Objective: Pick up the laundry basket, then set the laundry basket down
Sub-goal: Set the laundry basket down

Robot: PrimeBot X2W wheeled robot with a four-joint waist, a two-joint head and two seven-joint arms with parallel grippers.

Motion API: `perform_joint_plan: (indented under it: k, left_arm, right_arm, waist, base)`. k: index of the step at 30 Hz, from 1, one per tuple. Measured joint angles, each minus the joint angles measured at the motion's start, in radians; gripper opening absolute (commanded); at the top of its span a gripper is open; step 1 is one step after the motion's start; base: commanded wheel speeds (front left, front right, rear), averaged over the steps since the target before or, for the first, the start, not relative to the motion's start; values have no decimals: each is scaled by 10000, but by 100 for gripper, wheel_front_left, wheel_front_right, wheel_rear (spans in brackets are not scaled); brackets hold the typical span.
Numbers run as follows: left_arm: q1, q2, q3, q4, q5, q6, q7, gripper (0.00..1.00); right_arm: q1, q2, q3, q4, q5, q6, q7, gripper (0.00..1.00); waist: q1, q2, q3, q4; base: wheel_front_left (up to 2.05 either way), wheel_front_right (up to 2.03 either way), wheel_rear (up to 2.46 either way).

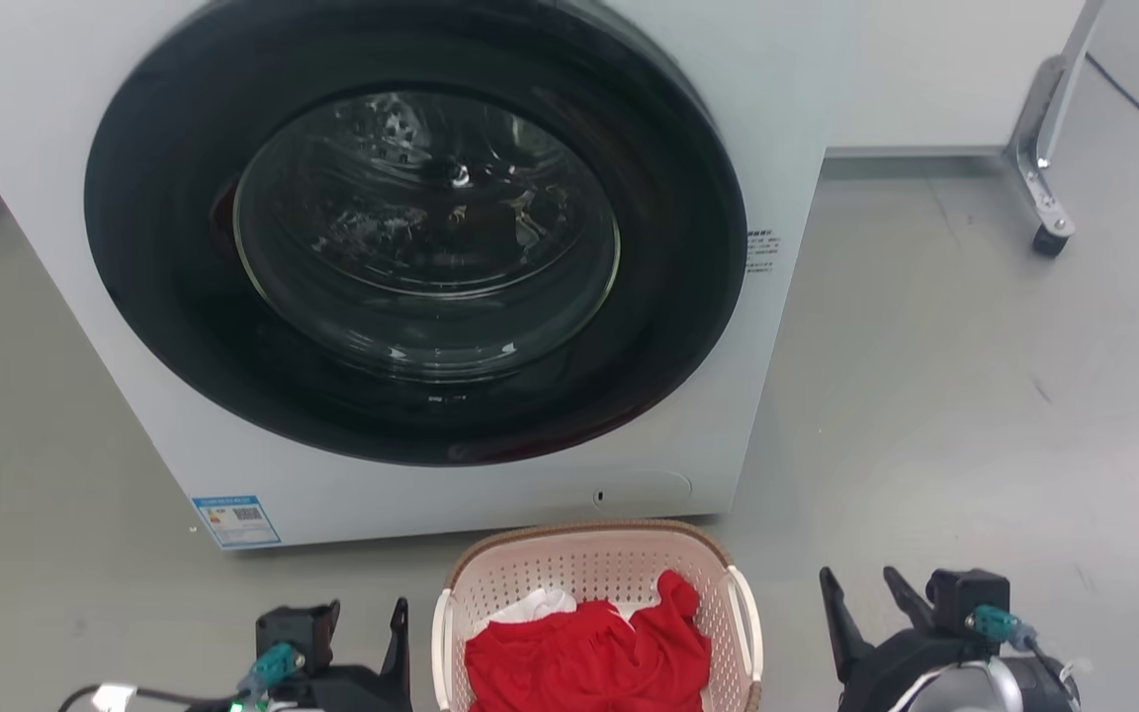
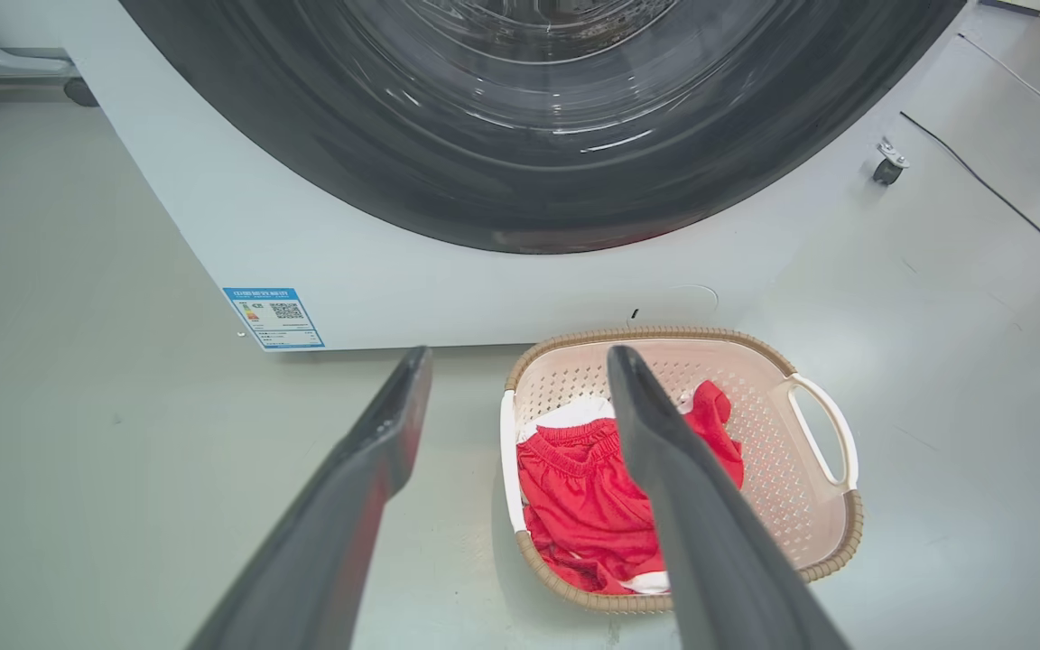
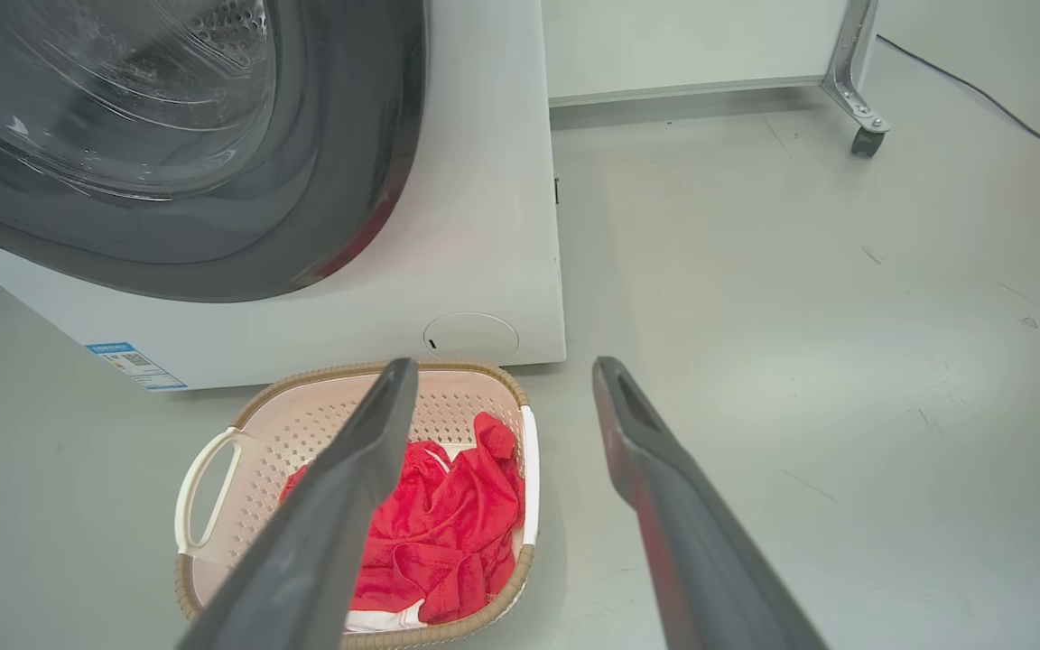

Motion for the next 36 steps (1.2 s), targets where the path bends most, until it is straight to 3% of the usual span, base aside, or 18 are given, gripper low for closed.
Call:
perform_joint_plan:
  k: [18, 36]
  left_arm:
    - [2737, 311, 1356, -3177, 1285, 184, 0, 100]
    - [4363, -157, 3413, -4878, 2955, 186, 0, 100]
  right_arm:
    - [2824, -709, -736, -3655, -1164, -635, -2, 100]
    - [4715, -790, -1873, -6362, -2127, -734, -2, 100]
  waist:
    - [0, 1, -712, -106]
    - [2, 1, -669, -122]
  base:
    - [0, 0, 0]
    - [0, 0, 0]
